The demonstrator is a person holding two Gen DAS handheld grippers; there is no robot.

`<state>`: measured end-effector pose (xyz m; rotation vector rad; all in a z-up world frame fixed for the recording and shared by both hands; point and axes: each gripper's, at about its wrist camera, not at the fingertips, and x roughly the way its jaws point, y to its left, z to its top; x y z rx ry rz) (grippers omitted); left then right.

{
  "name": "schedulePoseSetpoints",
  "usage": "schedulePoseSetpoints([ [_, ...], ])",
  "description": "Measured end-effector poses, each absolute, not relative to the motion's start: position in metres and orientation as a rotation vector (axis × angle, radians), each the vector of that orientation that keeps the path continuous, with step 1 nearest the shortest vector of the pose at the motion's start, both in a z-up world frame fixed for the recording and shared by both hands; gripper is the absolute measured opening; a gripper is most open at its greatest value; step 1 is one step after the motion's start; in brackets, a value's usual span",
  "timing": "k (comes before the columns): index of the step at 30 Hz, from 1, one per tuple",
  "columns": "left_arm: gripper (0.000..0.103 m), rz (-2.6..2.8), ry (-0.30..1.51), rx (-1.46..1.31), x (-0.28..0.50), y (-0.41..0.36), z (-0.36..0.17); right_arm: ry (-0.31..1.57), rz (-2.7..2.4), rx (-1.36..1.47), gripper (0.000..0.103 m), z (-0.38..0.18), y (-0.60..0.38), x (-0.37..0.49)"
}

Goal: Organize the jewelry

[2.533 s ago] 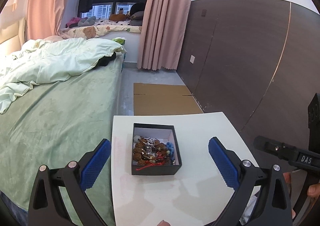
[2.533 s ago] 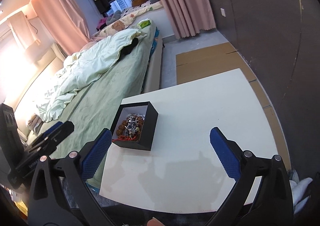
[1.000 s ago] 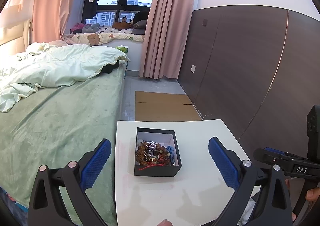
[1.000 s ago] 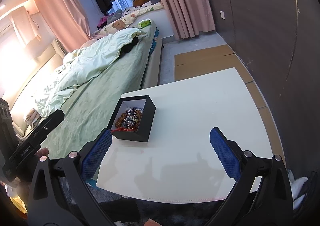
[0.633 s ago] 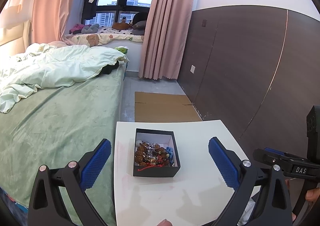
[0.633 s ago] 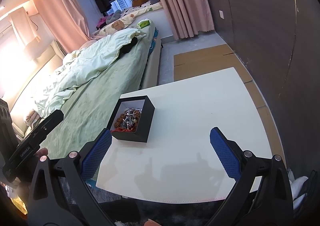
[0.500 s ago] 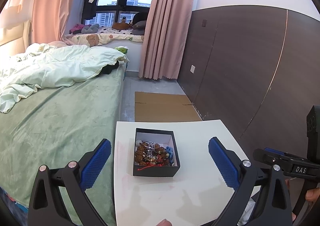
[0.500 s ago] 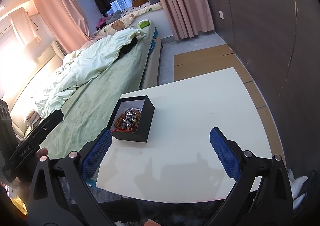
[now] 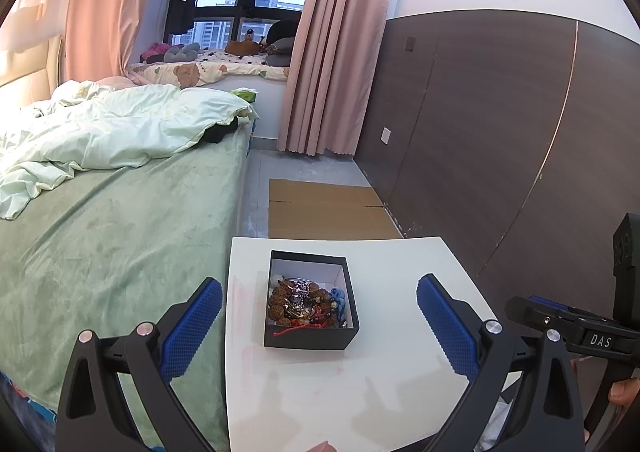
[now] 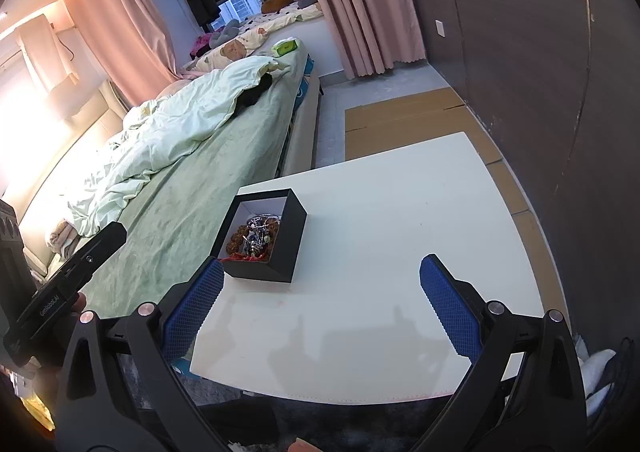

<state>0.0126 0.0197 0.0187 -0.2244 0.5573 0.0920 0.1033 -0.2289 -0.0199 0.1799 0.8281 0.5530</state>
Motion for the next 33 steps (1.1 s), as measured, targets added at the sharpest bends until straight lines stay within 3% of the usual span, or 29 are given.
schedulePoseSetpoints([
  [33, 0.095, 0.105, 0.573, -0.241, 0.041, 0.03, 0.009, 0.859, 0.503, 0.208, 0.098, -0.029, -0.214, 0.126],
])
